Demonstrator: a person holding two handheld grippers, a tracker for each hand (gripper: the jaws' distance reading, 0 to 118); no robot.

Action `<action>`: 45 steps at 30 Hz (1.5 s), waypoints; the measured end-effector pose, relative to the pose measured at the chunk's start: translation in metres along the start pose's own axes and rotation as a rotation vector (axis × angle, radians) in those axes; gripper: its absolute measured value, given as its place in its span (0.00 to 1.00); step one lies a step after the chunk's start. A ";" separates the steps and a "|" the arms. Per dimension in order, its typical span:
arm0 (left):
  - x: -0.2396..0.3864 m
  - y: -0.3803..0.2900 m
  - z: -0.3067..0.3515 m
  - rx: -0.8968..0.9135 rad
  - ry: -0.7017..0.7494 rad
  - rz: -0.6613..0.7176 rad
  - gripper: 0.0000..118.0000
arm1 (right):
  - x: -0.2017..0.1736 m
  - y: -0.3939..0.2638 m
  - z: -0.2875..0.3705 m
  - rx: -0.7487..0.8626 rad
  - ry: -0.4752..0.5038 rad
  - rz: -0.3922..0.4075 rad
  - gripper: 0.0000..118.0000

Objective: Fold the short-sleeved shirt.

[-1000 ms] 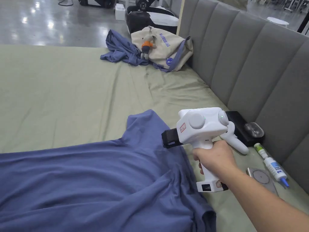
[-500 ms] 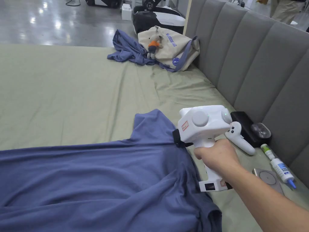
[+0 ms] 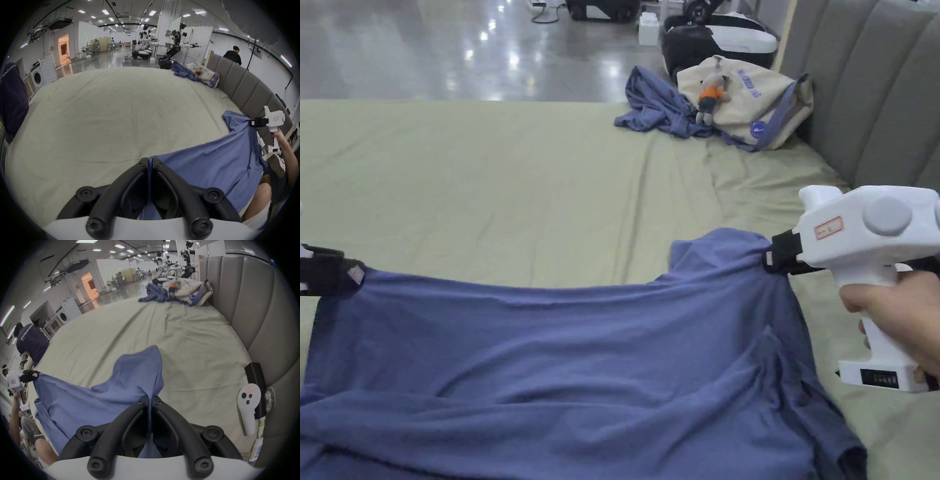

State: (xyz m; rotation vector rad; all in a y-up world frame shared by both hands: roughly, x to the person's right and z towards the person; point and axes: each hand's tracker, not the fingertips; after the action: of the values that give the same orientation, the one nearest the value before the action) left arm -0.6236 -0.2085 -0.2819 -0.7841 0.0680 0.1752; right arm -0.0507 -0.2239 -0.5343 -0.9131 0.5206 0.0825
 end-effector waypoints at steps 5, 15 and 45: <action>-0.010 -0.008 0.031 0.055 -0.045 0.001 0.05 | 0.007 -0.020 0.039 0.108 0.066 0.020 0.05; -0.025 -0.065 0.093 0.115 -0.134 0.031 0.05 | 0.007 -0.089 0.113 0.225 0.174 0.068 0.05; 0.003 -0.206 0.100 0.057 -0.079 0.118 0.10 | -0.013 -0.252 0.109 0.067 0.118 0.080 0.05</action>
State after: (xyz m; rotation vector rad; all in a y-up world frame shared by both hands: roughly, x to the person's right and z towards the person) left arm -0.5834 -0.2801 -0.0684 -0.7161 0.0442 0.3147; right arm 0.0528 -0.2935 -0.2889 -0.8352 0.6656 0.0836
